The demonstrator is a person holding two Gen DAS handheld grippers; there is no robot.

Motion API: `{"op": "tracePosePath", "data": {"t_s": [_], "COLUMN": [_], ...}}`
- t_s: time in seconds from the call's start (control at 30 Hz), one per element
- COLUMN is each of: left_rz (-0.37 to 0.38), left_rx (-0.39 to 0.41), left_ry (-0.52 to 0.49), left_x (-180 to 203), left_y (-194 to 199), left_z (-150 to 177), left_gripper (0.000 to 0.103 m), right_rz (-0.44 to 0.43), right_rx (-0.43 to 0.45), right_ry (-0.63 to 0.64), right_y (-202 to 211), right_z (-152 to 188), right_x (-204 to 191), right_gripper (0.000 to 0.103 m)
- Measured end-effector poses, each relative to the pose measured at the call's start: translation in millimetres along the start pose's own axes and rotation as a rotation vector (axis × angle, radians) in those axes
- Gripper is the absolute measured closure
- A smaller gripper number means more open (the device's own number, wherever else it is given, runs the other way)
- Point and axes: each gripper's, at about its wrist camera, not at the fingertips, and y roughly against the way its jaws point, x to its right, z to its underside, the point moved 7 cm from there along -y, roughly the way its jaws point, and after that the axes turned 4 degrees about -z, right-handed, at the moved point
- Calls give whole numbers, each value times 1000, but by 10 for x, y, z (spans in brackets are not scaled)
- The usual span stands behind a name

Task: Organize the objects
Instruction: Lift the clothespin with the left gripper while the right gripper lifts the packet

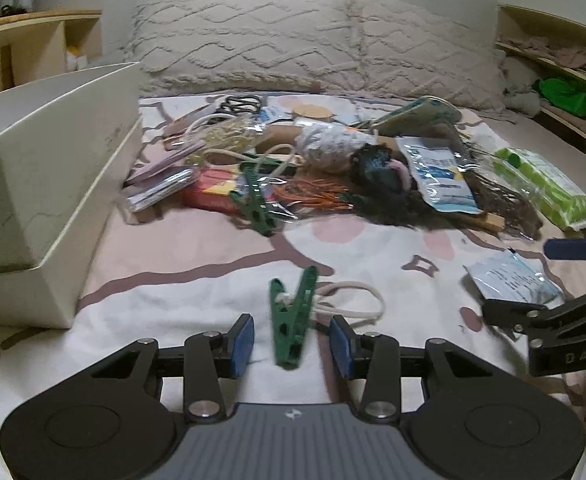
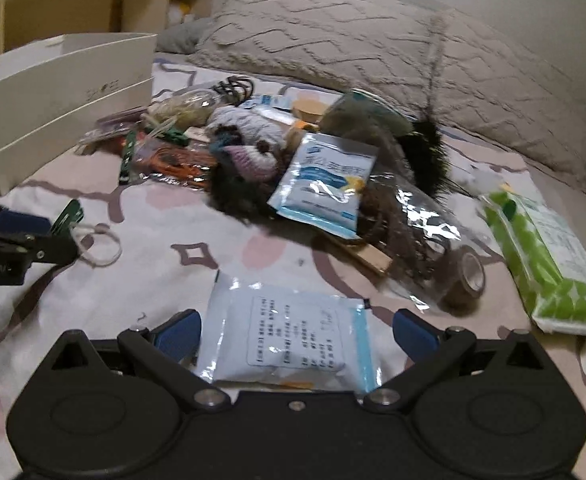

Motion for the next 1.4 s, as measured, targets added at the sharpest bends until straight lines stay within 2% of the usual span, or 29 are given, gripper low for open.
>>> {"op": "tracePosePath", "data": {"t_s": [0.13,0.3,0.43,0.47,0.53,0.6,0.7,0.9,0.97,1.03,1.13,1.4], "left_rz": [-3,11,21,23,30,36,40,58,62,64,70,74], "left_rx": [4,5,7,8,7,7,6,6,7,10,19,48], "left_ry": [-7,28,49,55,77,91,109,161,172,175,175,176], "left_x": [32,4,-6,-9,-26,-42,-58,-99,-104,-100,-81,-51], "left_y": [-20,-35,-35,-32,-31,-33,-34,-20,-6,6,40,147], "left_z": [-1,2,1,0,-1,-3,-7,-18,-25,-35,-61,-142], "left_gripper": [61,62,64,70,72,76,82,82,82,82,82,82], "right_rz": [-8,33,-27,-50,-98,-117,-92,-49,-47,-47,-64,-117], "right_rx": [-1,-14,-50,-61,-74,-66,-54,-50,-34,-11,5,24], "right_ry": [45,56,-40,-86,-188,-206,-172,-197,-201,-179,-163,-188], "right_y": [-13,-57,-152,-180,-249,-259,-255,-242,-208,-154,-98,50], "right_z": [6,28,64,80,129,151,173,130,114,97,67,17], "right_x": [-54,-4,120,168,253,281,225,216,203,158,126,73], "right_gripper": [0,0,0,0,0,0,0,0,5,16,22,22]}}
